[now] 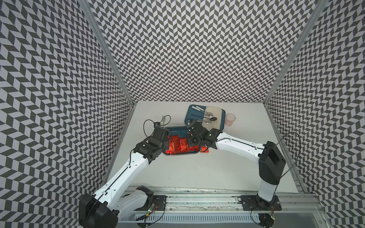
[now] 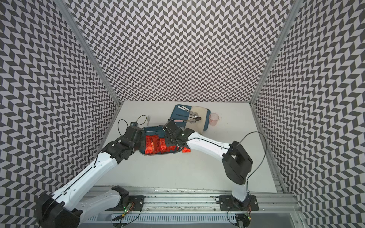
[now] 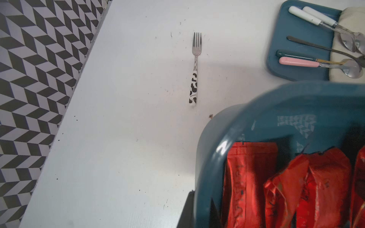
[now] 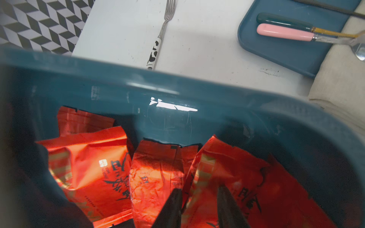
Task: Take the tea bags out of the storage box
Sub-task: Pick up the tea bag from the storage box.
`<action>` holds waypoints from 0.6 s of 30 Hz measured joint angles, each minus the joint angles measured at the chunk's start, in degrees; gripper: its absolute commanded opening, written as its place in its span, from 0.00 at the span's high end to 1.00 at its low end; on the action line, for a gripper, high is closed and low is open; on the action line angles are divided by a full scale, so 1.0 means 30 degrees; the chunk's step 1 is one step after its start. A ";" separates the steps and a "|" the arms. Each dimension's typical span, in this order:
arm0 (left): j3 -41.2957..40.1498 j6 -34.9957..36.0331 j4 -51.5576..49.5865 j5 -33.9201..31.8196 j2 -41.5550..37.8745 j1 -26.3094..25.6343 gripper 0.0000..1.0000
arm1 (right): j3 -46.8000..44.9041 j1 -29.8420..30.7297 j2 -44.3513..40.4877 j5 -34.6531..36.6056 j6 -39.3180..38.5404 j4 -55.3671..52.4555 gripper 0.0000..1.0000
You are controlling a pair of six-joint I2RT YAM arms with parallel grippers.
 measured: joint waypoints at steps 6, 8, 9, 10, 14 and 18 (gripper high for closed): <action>0.0000 -0.0007 0.0007 0.0015 0.0007 -0.0051 1.00 | -0.0372 -0.0044 -0.0532 0.0087 0.0051 -0.0124 0.85; 0.0000 -0.0007 0.0007 0.0015 0.0007 -0.0109 1.00 | -0.0576 -0.0102 -0.0925 0.0066 0.0044 -0.0204 0.92; 0.0000 -0.0007 0.0007 0.0007 0.0007 -0.0109 1.00 | -0.0678 -0.0153 -0.1122 0.0080 0.0073 -0.0211 0.95; 0.0000 -0.0015 0.0015 0.0007 0.0007 -0.0109 1.00 | -0.0780 -0.0226 -0.1268 0.0087 0.0044 -0.0219 0.97; 0.0000 -0.0022 0.0007 0.0000 0.0007 -0.0109 1.00 | -0.0940 -0.0503 -0.1515 0.0015 0.0051 -0.0219 1.00; 0.0000 -0.0058 0.0007 0.0000 0.0007 -0.0109 1.00 | -0.0940 -0.0546 -0.1676 -0.0474 -0.0007 -0.0204 1.00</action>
